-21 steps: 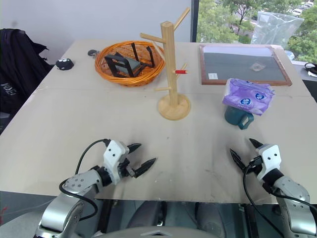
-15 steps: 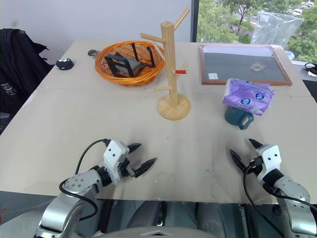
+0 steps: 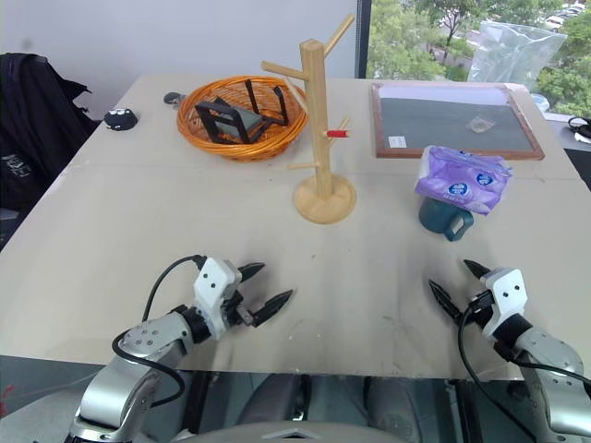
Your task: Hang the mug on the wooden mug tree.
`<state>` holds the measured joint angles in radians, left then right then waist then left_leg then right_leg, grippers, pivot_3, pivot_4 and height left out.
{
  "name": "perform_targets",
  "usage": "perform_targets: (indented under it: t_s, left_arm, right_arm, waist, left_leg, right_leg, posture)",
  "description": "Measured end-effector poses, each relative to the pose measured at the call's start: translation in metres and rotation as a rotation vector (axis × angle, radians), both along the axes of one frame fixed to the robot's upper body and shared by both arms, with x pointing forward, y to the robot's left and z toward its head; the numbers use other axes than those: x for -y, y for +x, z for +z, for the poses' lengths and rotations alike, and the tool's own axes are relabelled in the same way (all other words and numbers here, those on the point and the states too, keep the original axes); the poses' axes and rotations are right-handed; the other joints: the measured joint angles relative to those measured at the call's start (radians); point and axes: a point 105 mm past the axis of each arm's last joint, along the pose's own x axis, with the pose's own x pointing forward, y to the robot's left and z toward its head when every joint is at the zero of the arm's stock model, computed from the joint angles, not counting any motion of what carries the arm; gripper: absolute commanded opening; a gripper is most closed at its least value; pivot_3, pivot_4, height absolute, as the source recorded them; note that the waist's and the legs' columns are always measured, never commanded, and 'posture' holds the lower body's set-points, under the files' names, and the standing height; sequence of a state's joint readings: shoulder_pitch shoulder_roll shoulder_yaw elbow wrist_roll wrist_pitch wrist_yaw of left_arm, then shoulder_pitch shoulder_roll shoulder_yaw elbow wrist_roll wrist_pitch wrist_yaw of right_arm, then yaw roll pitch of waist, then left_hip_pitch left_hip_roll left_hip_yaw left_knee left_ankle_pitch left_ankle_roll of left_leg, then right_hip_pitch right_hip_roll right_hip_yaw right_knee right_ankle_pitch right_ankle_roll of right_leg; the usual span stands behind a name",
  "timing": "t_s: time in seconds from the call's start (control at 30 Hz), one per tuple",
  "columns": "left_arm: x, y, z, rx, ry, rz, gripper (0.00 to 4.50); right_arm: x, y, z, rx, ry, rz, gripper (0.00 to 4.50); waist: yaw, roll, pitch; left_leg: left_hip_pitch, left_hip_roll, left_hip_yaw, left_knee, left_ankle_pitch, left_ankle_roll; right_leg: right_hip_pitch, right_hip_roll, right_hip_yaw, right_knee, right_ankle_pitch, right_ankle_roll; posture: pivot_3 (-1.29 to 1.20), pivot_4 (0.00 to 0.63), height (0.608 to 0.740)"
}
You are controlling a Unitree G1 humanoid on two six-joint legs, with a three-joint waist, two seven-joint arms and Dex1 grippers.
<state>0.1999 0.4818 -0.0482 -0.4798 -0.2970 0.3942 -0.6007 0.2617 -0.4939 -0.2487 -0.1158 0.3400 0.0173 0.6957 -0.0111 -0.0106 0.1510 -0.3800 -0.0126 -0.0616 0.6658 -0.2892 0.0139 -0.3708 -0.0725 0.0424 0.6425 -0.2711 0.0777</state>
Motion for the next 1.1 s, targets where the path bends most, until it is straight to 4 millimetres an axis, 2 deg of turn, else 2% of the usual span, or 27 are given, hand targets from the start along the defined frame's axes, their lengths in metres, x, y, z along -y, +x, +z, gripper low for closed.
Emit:
perform_targets:
  t_s: [0.17, 0.23, 0.33, 0.4, 0.53, 0.63, 0.7, 0.8, 0.9, 1.0, 1.07, 1.1]
  left_arm:
    - [0.002, 0.002, 0.003, 0.014, -0.001, -0.011, 4.50]
    - [0.003, 0.005, 0.007, 0.028, 0.003, -0.025, 4.50]
    - [0.006, 0.008, 0.016, 0.043, -0.007, -0.070, 4.50]
    - [0.012, 0.010, 0.029, 0.072, -0.026, -0.119, 4.50]
    - [0.023, 0.013, 0.053, 0.109, -0.058, -0.224, 4.50]
    - [0.034, 0.015, 0.076, 0.157, -0.074, -0.307, 4.50]
    - [0.039, 0.016, 0.086, 0.173, -0.082, -0.341, 4.50]
    - [0.048, 0.021, 0.104, 0.217, -0.074, -0.384, 4.50]
    - [0.052, 0.022, 0.108, 0.225, -0.071, -0.397, 4.50]
    - [0.054, 0.021, 0.105, 0.207, -0.069, -0.406, 4.50]
    - [0.055, 0.021, 0.104, 0.204, -0.068, -0.402, 4.50]
    - [0.054, 0.022, 0.103, 0.203, -0.068, -0.392, 4.50]
  right_arm:
    - [0.007, 0.000, 0.003, 0.001, -0.050, -0.008, 4.45]
    - [0.015, 0.000, 0.010, 0.010, -0.083, -0.014, 4.45]
    - [0.031, 0.002, 0.047, 0.099, -0.125, -0.043, 4.45]
    - [0.041, 0.002, 0.077, 0.164, -0.169, -0.060, 4.45]
    - [0.044, 0.006, 0.121, 0.246, -0.194, -0.054, 4.45]
    - [0.032, 0.015, 0.155, 0.321, -0.192, -0.017, 4.45]
    - [0.019, 0.023, 0.170, 0.359, -0.189, 0.027, 4.45]
    - [-0.023, 0.045, 0.184, 0.410, -0.163, 0.147, 4.45]
    - [-0.050, 0.066, 0.177, 0.408, -0.193, 0.207, 4.45]
    - [-0.058, 0.089, 0.146, 0.327, -0.229, 0.195, 4.45]
    - [-0.056, 0.096, 0.128, 0.281, -0.271, 0.182, 4.45]
    - [-0.053, 0.099, 0.121, 0.268, -0.296, 0.169, 4.07]
  waist:
    - [0.001, 0.000, 0.000]
    - [0.002, 0.000, 0.000]
    - [0.001, 0.001, 0.001]
    - [0.001, 0.000, 0.001]
    - [0.000, 0.000, 0.001]
    - [-0.004, 0.000, 0.001]
    - [-0.004, 0.000, 0.001]
    - [-0.007, -0.001, 0.002]
    - [-0.004, -0.002, 0.002]
    - [0.003, -0.003, 0.002]
    - [0.004, -0.003, 0.003]
    - [0.004, -0.003, 0.003]
  left_leg:
    - [0.000, 0.000, 0.000, 0.000, 0.000, 0.000]
    - [0.000, 0.000, 0.000, 0.000, 0.000, 0.000]
    - [0.000, 0.000, 0.000, 0.000, 0.000, 0.000]
    - [-0.001, 0.000, 0.000, 0.000, 0.000, 0.000]
    - [-0.001, -0.001, 0.000, 0.001, 0.000, 0.000]
    - [-0.001, -0.001, 0.000, 0.001, 0.000, 0.000]
    - [-0.001, -0.001, 0.000, 0.001, 0.000, 0.000]
    - [-0.001, -0.002, 0.000, 0.001, 0.000, 0.000]
    - [-0.003, -0.002, 0.000, 0.002, 0.003, -0.004]
    - [-0.010, -0.002, -0.001, 0.003, 0.003, -0.005]
    - [-0.014, -0.002, -0.001, 0.003, 0.003, -0.005]
    - [-0.015, -0.002, -0.001, 0.003, 0.003, -0.005]
  right_leg:
    - [0.000, 0.000, 0.000, 0.000, 0.000, 0.000]
    - [0.000, 0.000, 0.000, 0.000, 0.000, 0.000]
    - [0.000, 0.000, 0.000, 0.000, 0.000, 0.000]
    - [0.000, 0.000, 0.000, 0.000, 0.000, 0.000]
    - [0.000, 0.000, 0.000, 0.000, 0.000, 0.000]
    - [0.000, 0.001, 0.000, 0.000, 0.000, 0.000]
    - [0.000, 0.001, 0.000, 0.000, 0.000, 0.000]
    - [0.000, 0.002, 0.000, 0.000, 0.000, 0.000]
    - [-0.001, 0.002, -0.001, -0.001, 0.000, 0.000]
    - [-0.008, 0.001, -0.001, -0.001, 0.000, 0.000]
    - [-0.012, 0.000, -0.001, 0.000, 0.000, 0.000]
    - [-0.012, 0.000, -0.001, -0.001, 0.000, 0.000]
  posture:
    - [0.00, 0.150, 0.737]
    - [0.00, 0.150, 0.737]
    - [0.00, 0.150, 0.737]
    - [0.00, 0.150, 0.737]
    - [0.00, 0.150, 0.737]
    - [0.00, 0.150, 0.737]
    - [0.00, 0.150, 0.737]
    - [0.00, 0.150, 0.737]
    - [0.00, 0.150, 0.737]
    - [0.00, 0.150, 0.737]
    - [0.00, 0.150, 0.737]
    - [0.00, 0.150, 0.737]
